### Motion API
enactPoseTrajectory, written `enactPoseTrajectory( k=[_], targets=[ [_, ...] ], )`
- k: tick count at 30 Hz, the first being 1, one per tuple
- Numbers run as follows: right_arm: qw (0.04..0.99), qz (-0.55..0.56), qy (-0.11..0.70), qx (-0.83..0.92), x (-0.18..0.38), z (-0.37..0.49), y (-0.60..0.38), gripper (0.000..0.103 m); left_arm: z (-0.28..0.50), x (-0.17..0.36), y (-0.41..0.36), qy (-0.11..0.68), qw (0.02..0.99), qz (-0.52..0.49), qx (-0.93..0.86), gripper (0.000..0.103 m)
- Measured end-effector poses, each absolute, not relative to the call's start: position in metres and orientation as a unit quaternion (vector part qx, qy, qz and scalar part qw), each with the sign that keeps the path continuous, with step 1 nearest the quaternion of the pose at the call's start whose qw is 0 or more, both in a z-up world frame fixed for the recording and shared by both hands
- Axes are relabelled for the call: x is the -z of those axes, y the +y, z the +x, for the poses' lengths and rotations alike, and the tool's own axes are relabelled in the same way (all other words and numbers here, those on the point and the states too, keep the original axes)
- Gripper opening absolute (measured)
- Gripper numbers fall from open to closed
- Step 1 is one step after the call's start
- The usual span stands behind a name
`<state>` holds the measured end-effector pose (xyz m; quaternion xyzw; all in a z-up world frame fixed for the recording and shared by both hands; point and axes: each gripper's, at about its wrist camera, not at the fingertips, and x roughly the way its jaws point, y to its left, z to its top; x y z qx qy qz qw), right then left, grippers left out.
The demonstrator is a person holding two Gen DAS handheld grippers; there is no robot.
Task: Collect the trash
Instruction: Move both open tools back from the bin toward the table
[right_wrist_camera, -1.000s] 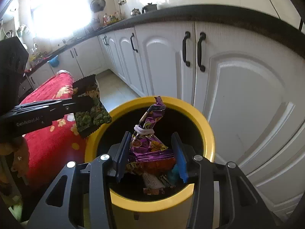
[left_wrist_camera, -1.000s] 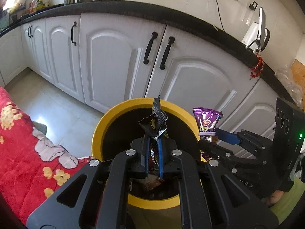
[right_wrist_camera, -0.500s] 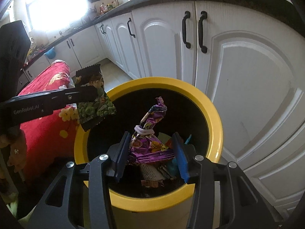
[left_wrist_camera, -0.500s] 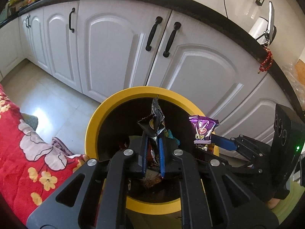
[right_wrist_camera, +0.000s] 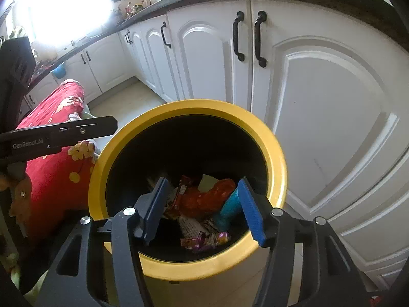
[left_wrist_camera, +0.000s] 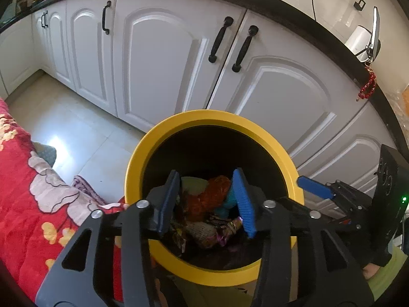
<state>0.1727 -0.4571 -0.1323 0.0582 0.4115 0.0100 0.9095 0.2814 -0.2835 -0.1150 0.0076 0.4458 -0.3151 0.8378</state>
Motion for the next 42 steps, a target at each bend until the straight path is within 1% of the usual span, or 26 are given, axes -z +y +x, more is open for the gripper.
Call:
enactPoseTrajectory(
  k=[2,4,6,8,11,13,15,16,18,22,25,31,42],
  targets=[
    [0.911,0.056,0.409,-0.005,0.13,0.17,-0.458,0.059,0.282,0.113,-0.28,0.446,0.841,0.008,0.308,0.051],
    [0.913,0.054,0.405,-0.002,0.127,0.168,-0.459,0.06,0.281,0.109,-0.276,0.443,0.844,0.008,0.304,0.053],
    [0.914,0.051,0.401,0.002,0.122,0.165,-0.459,0.061,0.28,0.106,-0.273,0.44,0.847,0.009,0.299,0.062],
    [0.917,0.048,0.397,0.003,0.117,0.163,-0.458,0.066,0.279,0.103,-0.269,0.438,0.848,0.006,0.298,0.065],
    [0.92,0.041,0.389,0.004,0.11,0.16,-0.453,0.072,0.275,0.097,-0.266,0.434,0.851,0.009,0.296,0.072],
    [0.922,0.036,0.387,0.005,0.106,0.158,-0.45,0.075,0.271,0.094,-0.264,0.431,0.852,0.012,0.296,0.077],
    [0.923,0.031,0.383,0.007,0.101,0.156,-0.447,0.078,0.269,0.09,-0.262,0.428,0.855,0.014,0.293,0.086],
    [0.924,0.029,0.381,0.009,0.099,0.155,-0.446,0.08,0.268,0.089,-0.26,0.427,0.855,0.014,0.292,0.087],
    [0.926,0.024,0.375,0.012,0.094,0.152,-0.444,0.082,0.265,0.083,-0.256,0.422,0.86,0.015,0.287,0.092],
    [0.933,0.022,0.359,0.019,0.078,0.143,-0.441,0.087,0.255,0.067,-0.24,0.401,0.873,0.013,0.279,0.092],
    [0.941,0.018,0.336,0.024,0.062,0.132,-0.435,0.095,0.244,0.056,-0.232,0.383,0.883,0.013,0.271,0.092],
    [0.955,0.015,0.295,0.029,0.032,0.112,-0.418,0.097,0.216,0.032,-0.204,0.344,0.905,0.004,0.25,0.092],
    [0.971,0.03,0.236,0.005,0.001,0.078,-0.356,0.097,0.165,0.009,-0.145,0.295,0.936,-0.002,0.191,0.092]
  ],
)
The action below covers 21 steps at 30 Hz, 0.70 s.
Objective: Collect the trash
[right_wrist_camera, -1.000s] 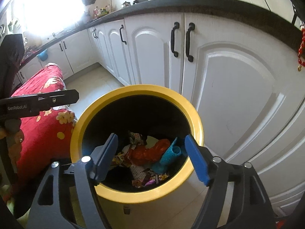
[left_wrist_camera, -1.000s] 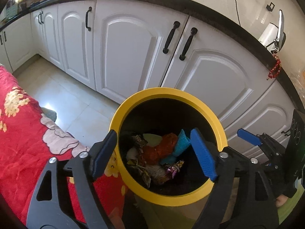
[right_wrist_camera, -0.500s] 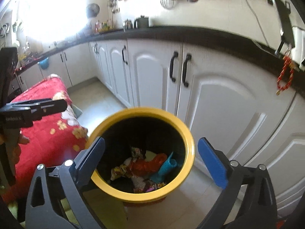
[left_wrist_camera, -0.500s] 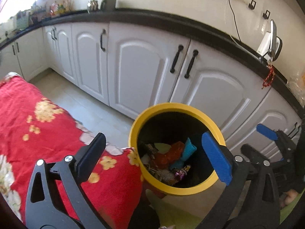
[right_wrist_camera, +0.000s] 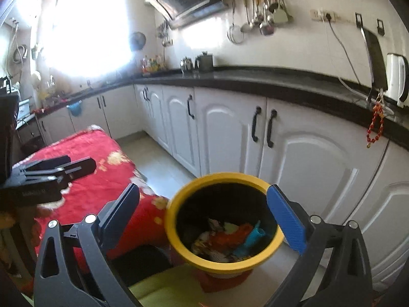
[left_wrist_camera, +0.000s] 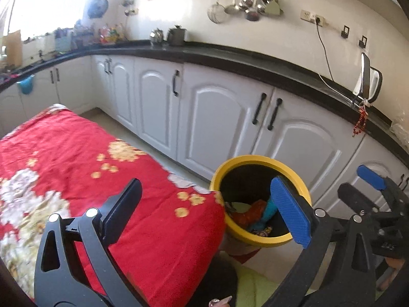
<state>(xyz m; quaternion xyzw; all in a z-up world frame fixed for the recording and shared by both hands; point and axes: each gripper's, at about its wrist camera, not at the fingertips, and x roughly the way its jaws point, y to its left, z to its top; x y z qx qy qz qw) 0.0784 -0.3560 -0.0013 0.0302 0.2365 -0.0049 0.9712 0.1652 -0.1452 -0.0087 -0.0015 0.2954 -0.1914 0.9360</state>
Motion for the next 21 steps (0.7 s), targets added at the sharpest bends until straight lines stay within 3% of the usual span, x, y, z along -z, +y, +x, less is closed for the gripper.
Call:
enactPoseTrajectory(
  k=[12,21],
  targets=[
    [0.984,-0.002,0.18,0.005,0.006,0.031,-0.274,0.097,0.096,-0.002,-0.076,0.219,0.968,-0.01,0.122,0.092],
    [0.993,-0.002,0.119,0.014,-0.001,0.006,-0.281,0.097,0.058,0.006,-0.06,0.186,0.975,-0.023,0.123,0.092]
  ],
)
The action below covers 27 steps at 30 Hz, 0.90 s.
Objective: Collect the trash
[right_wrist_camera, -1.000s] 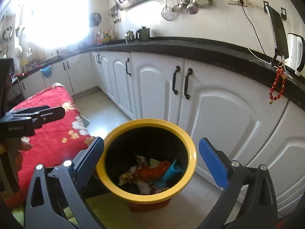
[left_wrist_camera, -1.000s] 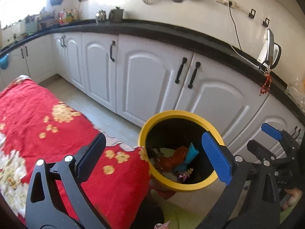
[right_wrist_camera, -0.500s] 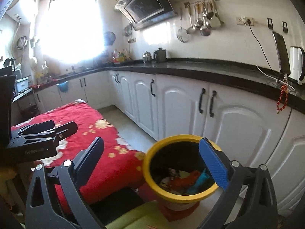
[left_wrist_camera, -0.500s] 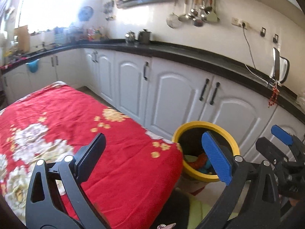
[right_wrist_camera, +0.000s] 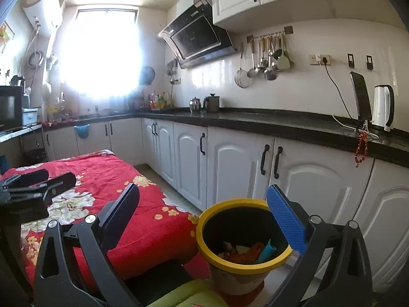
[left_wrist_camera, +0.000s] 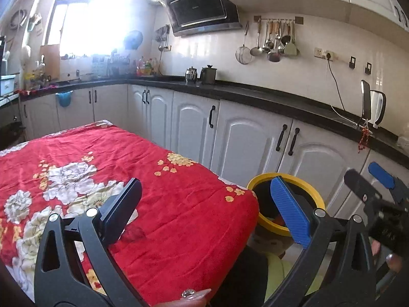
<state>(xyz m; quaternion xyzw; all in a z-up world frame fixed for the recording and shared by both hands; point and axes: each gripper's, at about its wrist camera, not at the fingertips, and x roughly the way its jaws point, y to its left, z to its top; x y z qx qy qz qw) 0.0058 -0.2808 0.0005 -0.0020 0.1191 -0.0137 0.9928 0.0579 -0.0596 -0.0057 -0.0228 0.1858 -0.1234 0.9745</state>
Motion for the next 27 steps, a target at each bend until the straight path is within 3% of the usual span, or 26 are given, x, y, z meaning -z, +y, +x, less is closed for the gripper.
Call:
enactPoseTrajectory(
  k=[27],
  targets=[
    [0.993,-0.004,0.119,0.008,0.0005,0.0036,-0.2787,0.097,0.0546,0.0089,-0.059,0.177,0.978,-0.024,0.107,0.092]
  ],
)
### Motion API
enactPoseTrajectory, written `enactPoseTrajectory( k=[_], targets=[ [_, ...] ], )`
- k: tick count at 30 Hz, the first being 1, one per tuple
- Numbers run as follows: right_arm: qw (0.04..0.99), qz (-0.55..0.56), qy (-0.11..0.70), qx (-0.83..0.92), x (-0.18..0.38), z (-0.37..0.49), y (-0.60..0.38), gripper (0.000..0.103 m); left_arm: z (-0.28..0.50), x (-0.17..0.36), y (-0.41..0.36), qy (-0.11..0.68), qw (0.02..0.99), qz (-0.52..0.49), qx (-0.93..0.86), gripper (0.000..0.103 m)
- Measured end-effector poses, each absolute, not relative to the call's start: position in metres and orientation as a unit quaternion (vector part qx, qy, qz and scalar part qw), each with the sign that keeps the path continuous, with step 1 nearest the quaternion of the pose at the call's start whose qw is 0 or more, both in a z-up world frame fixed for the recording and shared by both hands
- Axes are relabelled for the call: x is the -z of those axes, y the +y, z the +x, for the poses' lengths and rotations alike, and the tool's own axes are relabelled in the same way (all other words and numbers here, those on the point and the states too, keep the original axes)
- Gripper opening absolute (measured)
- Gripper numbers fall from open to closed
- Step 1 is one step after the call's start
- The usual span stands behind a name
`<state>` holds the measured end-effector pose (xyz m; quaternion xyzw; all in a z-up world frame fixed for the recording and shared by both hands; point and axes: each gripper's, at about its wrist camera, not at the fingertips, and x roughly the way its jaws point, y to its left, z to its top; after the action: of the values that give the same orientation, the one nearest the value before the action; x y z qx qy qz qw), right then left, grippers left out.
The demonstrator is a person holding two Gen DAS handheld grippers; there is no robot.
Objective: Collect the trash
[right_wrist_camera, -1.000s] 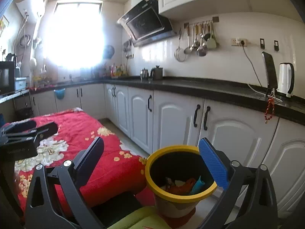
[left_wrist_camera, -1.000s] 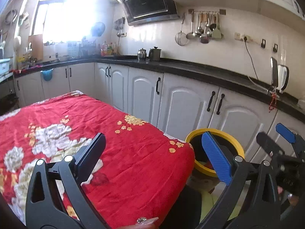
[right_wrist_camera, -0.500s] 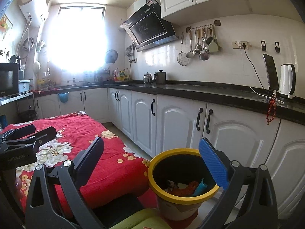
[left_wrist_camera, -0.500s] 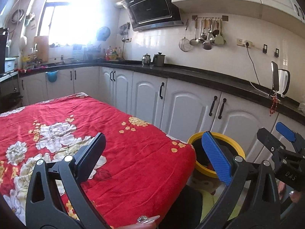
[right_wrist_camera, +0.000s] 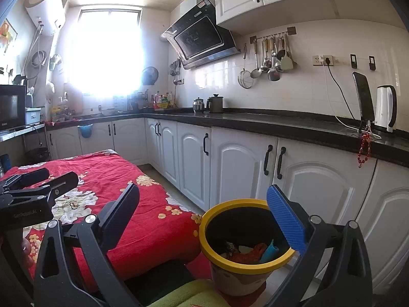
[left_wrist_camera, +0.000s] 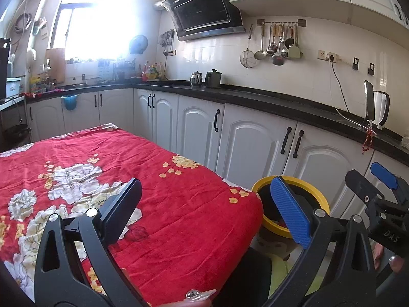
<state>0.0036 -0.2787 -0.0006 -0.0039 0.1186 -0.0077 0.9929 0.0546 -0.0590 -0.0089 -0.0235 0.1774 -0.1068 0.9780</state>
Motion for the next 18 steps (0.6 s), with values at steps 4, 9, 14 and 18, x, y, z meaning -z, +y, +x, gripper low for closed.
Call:
enactPoseTrajectory(
  k=[4,9,14,18],
  targets=[
    [0.993,-0.004,0.119,0.01,0.0005,0.0033,-0.2784,0.097,0.055,0.009,-0.0588,0.179,0.978,-0.025,0.104,0.093],
    [0.993,-0.003,0.121,0.01,0.0017,0.0036,-0.2779,0.097,0.0544,0.0089,-0.058,0.178,0.978,-0.026,0.104,0.093],
    [0.993,-0.003,0.121,0.01,0.0016,0.0037,-0.278,0.097,0.0545,0.0087,-0.058,0.179,0.978,-0.025,0.103,0.093],
    [0.993,-0.003,0.121,0.01,0.0016,0.0034,-0.2778,0.097,0.0549,0.0082,-0.0578,0.179,0.978,-0.025,0.104,0.093]
  ],
)
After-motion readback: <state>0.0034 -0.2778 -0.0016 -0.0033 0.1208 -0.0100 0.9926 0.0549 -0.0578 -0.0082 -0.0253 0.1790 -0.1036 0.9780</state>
